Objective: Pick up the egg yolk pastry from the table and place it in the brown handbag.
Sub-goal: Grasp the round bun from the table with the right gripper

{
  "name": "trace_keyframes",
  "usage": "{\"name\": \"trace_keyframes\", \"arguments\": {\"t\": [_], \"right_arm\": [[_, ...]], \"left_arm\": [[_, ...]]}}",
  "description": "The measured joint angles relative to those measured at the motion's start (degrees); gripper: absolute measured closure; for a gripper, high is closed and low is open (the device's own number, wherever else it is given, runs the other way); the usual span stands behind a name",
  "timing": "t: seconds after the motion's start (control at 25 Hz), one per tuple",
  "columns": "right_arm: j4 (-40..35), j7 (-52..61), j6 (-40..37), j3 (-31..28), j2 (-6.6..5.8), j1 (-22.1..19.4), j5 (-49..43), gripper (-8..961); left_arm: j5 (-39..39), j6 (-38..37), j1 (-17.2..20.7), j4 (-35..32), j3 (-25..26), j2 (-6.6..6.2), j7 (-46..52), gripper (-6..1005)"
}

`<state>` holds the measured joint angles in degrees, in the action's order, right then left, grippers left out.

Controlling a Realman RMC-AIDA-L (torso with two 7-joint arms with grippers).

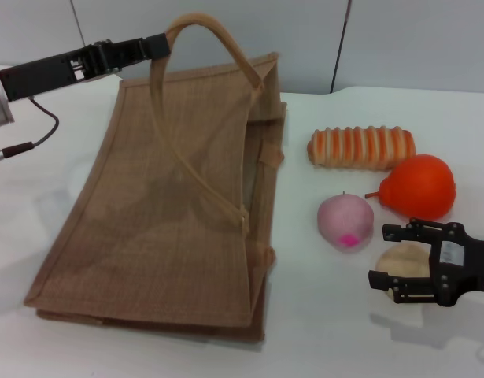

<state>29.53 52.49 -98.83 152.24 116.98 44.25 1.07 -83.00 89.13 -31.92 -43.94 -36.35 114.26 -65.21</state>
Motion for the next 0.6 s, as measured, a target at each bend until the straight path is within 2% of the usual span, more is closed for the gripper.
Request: {"name": "trace_keyframes", "arguments": {"t": [0.6], "right_arm": [[0.11,2.68,4.19,0.11,-0.30,0.76,-1.41,65]], "left_arm": [[0.21,0.00,-0.08,0.10,-0.12,0.09,0.21,887]]}}
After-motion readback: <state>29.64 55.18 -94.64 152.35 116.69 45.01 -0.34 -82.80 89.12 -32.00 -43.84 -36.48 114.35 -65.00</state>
